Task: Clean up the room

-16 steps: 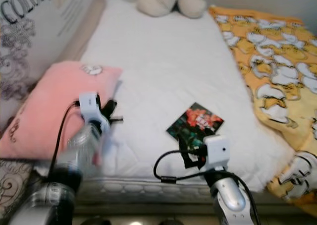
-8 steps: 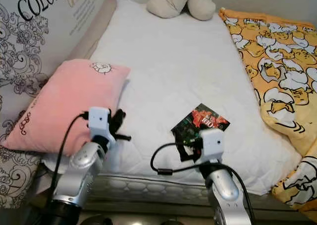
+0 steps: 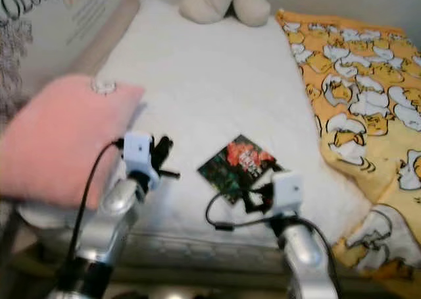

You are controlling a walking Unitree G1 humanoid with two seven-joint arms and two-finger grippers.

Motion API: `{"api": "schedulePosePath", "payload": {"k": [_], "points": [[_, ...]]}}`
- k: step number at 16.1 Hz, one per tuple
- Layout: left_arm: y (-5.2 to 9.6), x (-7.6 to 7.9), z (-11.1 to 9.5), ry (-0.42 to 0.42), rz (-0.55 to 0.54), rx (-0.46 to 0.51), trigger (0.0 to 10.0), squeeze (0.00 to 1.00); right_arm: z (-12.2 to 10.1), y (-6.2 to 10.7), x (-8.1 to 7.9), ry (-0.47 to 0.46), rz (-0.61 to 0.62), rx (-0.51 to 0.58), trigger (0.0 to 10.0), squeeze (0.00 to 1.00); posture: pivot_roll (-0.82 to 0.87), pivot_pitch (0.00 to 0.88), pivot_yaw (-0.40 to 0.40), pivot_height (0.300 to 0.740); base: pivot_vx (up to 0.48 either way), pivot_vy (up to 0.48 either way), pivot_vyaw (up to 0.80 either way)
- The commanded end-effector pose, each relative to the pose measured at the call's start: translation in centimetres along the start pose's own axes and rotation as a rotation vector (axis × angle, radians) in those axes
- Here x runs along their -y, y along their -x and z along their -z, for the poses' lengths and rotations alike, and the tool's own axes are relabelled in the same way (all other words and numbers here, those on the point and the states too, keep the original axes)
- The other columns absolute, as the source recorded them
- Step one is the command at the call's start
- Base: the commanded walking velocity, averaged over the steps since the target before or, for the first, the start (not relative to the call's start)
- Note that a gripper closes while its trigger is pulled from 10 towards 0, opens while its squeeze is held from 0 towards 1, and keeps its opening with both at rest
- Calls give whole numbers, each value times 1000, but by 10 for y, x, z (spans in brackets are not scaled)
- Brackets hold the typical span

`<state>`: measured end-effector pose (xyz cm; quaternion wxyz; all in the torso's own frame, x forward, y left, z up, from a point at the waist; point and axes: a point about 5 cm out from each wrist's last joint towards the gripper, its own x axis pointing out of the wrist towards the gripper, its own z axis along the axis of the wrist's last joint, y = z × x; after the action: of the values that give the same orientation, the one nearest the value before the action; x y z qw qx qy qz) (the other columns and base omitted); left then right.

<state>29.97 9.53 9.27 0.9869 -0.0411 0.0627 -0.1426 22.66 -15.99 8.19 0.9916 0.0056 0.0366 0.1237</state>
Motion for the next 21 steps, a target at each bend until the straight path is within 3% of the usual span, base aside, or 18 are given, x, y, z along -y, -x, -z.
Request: {"api": "schedulePosePath", "payload": {"k": [1, 3, 4, 13, 18, 20, 21], "points": [[-2, -1, 5, -8, -21, -34, 10000, 0, -1, 1, 5, 13, 19, 3, 10000, 0, -60, 36, -63, 740, 0, 0, 0], [-4, -7, 5, -42, -40, -44, 10000, 0, 2, 2, 5, 13, 24, -15, 10000, 0, -61, 37, -62, 740, 0, 0, -344], [-7, -14, 1, -28, -53, -22, 10000, 1000, 2, 2, 6, 22, 41, -16, 10000, 0, -62, 37, -60, 740, 0, 0, 0], [-19, -32, 4, -93, -133, -69, 10000, 1000, 2, -4, 10, 19, 74, -12, 10000, 0, -64, 21, -51, 740, 0, 0, 0], [-25, -47, 12, -4, -188, -114, 10000, 1000, 4, 1, 10, 2, 56, -25, 10000, 0, -82, 22, -55, 740, 0, 0, 0], [-30, -48, 8, -26, -184, -101, 10000, 1000, 8, 1, 15, -29, 109, -60, 10000, 0, -88, 19, -53, 740, 0, 0, 0], [-31, -48, 7, -36, -179, -95, 10000, 1000, 8, 0, 16, -43, 120, -61, 10000, 1000, -92, 15, -53, 740, 0, 0, 0]]}}
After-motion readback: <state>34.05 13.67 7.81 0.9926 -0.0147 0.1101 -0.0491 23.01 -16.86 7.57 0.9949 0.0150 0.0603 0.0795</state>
